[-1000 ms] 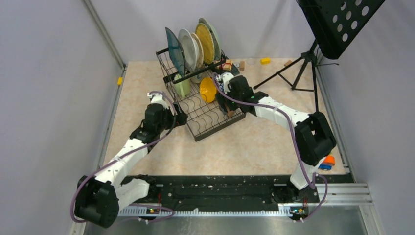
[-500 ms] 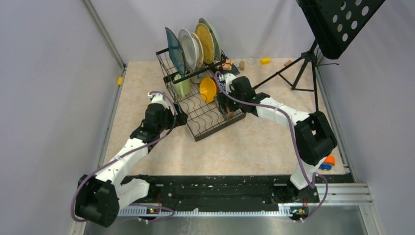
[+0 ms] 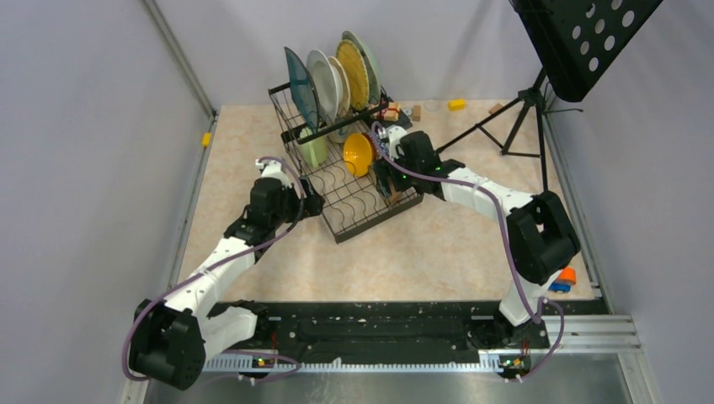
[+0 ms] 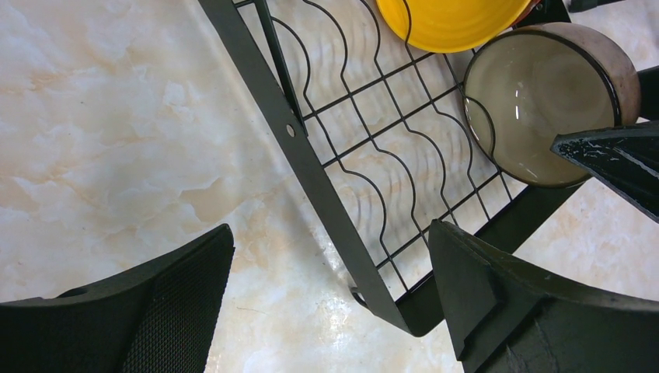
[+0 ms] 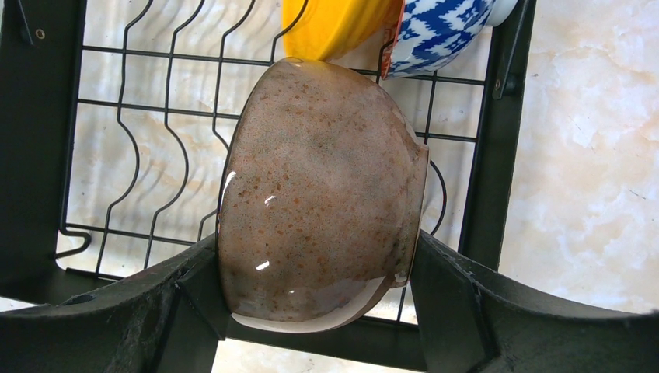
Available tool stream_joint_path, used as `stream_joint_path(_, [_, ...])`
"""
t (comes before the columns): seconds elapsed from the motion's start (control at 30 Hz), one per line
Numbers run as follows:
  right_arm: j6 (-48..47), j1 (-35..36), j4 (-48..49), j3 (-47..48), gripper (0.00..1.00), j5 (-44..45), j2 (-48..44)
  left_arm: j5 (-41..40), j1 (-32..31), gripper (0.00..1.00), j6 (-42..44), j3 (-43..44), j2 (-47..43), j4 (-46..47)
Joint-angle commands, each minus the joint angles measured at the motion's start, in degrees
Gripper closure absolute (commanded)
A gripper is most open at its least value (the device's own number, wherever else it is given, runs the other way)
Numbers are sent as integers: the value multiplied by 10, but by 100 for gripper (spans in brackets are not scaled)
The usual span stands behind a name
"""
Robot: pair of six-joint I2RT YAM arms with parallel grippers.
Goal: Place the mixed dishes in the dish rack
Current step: Insert the bowl into the dish rack.
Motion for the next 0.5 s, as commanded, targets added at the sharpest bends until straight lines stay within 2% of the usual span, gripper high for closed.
stream_joint_path(0.0, [7,-7,18,12,22,5,-25,15,0,1,2,22,2,23])
stream_joint_path(0.47, [9,-7,-1,25,18,34,-32,18,0,1,2,23,5,23])
